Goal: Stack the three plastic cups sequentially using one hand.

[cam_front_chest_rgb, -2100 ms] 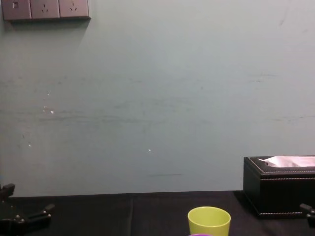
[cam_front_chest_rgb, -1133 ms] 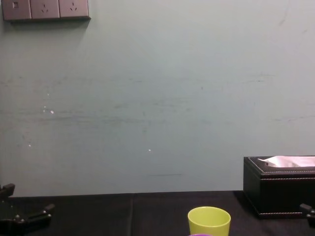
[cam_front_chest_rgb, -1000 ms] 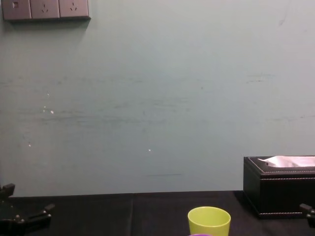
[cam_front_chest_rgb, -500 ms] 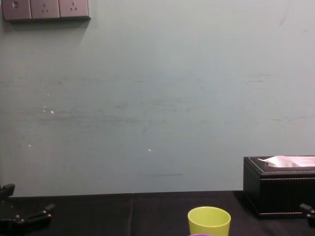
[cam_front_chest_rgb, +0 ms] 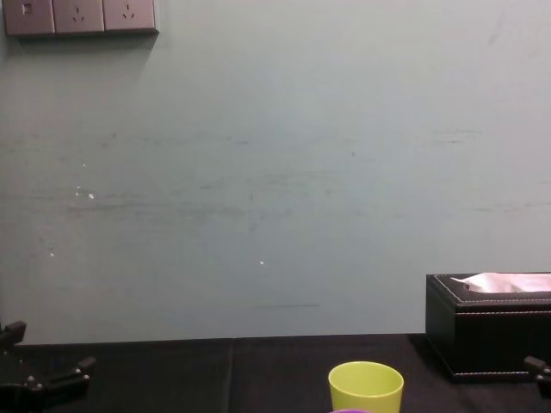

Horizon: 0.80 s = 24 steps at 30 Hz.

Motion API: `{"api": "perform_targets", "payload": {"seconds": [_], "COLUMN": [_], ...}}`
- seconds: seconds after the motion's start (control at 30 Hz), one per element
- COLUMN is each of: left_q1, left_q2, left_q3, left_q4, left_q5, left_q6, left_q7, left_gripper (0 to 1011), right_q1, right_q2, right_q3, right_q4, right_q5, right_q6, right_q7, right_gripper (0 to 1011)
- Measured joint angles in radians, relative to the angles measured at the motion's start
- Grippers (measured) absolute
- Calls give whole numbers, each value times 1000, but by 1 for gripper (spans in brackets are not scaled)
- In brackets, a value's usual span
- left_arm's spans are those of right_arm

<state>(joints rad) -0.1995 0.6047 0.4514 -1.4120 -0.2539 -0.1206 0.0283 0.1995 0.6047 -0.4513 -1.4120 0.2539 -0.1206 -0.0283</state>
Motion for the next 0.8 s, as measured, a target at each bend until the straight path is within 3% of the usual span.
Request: {"api": "perform_targets", "payload": {"seconds": [0.8], "left_q1": [0], "left_q2": [0], "left_q3": [0], "left_q4": [0], "left_q5": [0], "left_q6": [0], "left_q7": [0], "left_gripper": [1000], "right_q1": [0], "right_q2": [0], "right_q3": [0], "right_q4": [0], "right_q5": [0], "right_q6": [0], "right_q7": [0], "right_gripper": [1003]}}
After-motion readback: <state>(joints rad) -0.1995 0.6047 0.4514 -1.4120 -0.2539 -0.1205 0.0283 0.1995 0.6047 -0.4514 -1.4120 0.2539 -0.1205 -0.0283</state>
